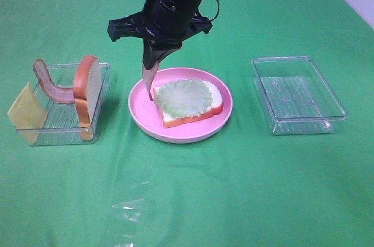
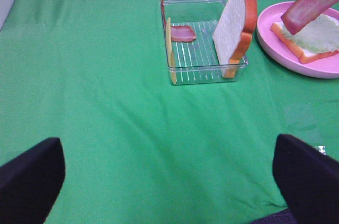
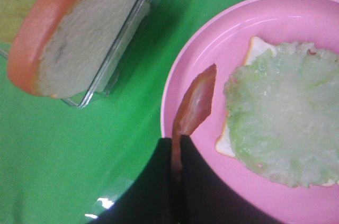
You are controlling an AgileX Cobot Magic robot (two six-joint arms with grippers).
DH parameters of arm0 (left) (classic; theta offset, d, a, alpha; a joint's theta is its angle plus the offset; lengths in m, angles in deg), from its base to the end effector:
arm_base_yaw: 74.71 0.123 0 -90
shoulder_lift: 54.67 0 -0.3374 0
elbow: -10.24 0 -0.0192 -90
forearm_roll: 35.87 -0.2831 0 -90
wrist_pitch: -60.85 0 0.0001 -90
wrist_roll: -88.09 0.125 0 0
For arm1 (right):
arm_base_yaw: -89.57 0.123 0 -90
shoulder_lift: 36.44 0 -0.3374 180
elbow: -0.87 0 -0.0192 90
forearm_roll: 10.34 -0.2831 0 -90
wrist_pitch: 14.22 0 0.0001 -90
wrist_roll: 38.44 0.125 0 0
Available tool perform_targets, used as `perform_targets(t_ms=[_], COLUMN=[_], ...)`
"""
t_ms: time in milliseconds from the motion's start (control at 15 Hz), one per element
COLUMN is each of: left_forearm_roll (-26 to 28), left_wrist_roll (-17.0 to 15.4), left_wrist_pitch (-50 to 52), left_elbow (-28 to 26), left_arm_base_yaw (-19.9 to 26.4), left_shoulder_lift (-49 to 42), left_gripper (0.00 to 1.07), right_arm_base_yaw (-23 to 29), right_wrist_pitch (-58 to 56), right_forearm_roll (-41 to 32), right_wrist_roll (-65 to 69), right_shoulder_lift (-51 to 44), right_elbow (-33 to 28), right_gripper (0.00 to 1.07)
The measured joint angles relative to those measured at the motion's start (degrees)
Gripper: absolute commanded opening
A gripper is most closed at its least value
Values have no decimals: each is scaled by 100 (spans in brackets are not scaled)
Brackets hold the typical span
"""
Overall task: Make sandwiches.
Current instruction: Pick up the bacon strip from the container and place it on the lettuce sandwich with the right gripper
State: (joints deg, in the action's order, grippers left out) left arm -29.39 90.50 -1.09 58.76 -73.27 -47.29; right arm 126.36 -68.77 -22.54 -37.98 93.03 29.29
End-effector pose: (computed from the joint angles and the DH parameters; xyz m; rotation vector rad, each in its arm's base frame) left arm -0.0005 -0.0125 0.2831 0.0245 2.0526 -0.0939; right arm 0.4260 0.3454 0.2364 -0.7485 2.6639 0.4541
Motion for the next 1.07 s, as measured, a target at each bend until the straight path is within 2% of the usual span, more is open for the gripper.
perform_targets(t_ms=[133,200,333,467,1067], left_forearm_roll=[0,0,0,0,0], left_wrist_roll=[0,0,0,0,0], left_wrist_pitch=[0,0,0,0,0], left_elbow=[0,0,0,0,0], left_arm_base_yaw=[0,0,0,0,0], left_shoulder_lift=[0,0,0,0,0], left_gripper=[100,100,100,100,100], right_arm_base_yaw=[-6,-6,-6,-6,-6], right_wrist_pitch=[63,63,69,69,69], right_forearm_roll=[344,974,1788,2235,2613], right_wrist_roll=[11,298,728,951,968], right_shoulder_lift=[132,298,487,647,900], right_elbow=[0,0,0,0,0], right_gripper=[0,0,0,0,0])
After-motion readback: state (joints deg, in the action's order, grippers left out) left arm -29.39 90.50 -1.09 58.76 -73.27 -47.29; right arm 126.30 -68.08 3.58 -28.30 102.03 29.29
